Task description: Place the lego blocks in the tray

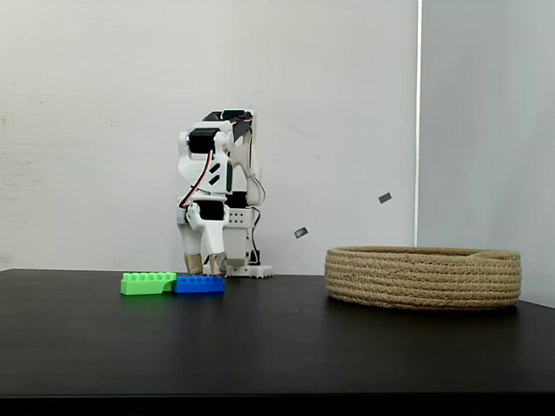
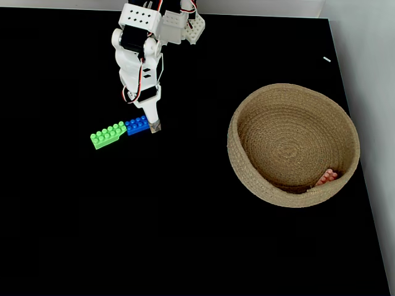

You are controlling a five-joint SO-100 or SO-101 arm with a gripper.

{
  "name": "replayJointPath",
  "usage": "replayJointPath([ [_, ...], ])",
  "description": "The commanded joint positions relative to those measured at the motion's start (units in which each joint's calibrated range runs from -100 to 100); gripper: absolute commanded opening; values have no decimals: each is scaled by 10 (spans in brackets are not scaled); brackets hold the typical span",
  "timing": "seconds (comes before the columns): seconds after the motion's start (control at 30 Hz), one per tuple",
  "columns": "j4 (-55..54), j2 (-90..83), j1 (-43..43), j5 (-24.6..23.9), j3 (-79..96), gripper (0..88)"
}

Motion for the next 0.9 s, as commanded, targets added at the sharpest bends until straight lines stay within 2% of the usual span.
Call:
replayJointPath([
  [0.0, -14, 0, 8, 4, -5, 305],
  [0.4, -43, 38, -5, -1, -7, 265],
  [0.73, -70, 65, -21, -13, -12, 1],
  [0.87, -64, 65, -25, -14, -25, 0],
])
